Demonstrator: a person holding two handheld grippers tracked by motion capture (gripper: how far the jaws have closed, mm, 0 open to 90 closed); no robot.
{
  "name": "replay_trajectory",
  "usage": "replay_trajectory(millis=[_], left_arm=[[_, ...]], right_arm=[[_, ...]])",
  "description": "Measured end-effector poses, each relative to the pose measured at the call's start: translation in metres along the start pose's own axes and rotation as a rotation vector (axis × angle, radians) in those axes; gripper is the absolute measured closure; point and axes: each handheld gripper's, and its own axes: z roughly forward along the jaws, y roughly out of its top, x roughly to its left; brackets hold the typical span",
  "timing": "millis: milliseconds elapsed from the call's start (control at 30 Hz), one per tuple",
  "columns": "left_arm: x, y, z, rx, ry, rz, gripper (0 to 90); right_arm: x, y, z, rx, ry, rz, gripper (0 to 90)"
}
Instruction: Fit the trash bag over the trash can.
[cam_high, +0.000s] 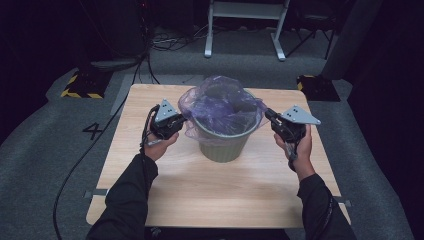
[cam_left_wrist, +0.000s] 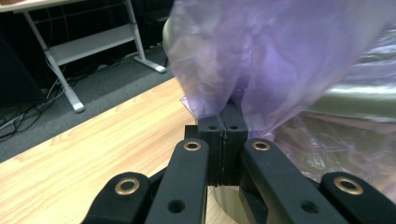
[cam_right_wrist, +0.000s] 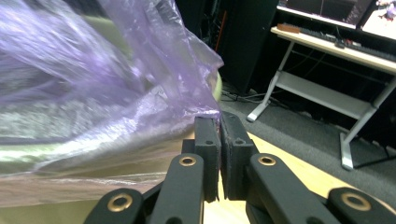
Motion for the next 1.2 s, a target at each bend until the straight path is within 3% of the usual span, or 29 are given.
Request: replay_trajectory(millis=[267, 533, 700, 800, 967, 1100, 1200], left_arm=[[0.004, -0.003, 0.017, 0.040, -0.007, -0.015, 89.7], [0.009, -0.009, 0.022, 0.051, 0.004, -0.050, 88.1], [0.016, -0.012, 0.003, -0.001, 0.015, -0.078, 62.2], [0.020, -0.014, -0.013, -0.025, 0.015, -0.080, 48.9], [0.023, -0.010, -0.037, -0.085, 0.011, -0.082, 31.0], [0.021, 0.001, -0.052, -0.139, -0.016, -0.062, 24.1], [0.017, 0.010, -0.058, -0.160, -0.040, -0.038, 22.4]], right_arm=[[-0.017, -0.013, 0.021, 0.077, 0.015, 0.094, 86.6], [-0.023, -0.021, 0.030, 0.099, 0.010, 0.125, 85.0], [-0.025, -0.022, 0.020, 0.071, 0.009, 0.119, 78.7], [-0.025, -0.021, 0.012, 0.058, 0.012, 0.089, 71.8], [-0.025, -0.015, -0.004, 0.019, 0.037, 0.052, 49.5], [-0.021, -0.009, -0.016, -0.019, 0.058, -0.006, 40.1], [-0.019, -0.002, -0.023, -0.059, 0.062, -0.022, 37.4]])
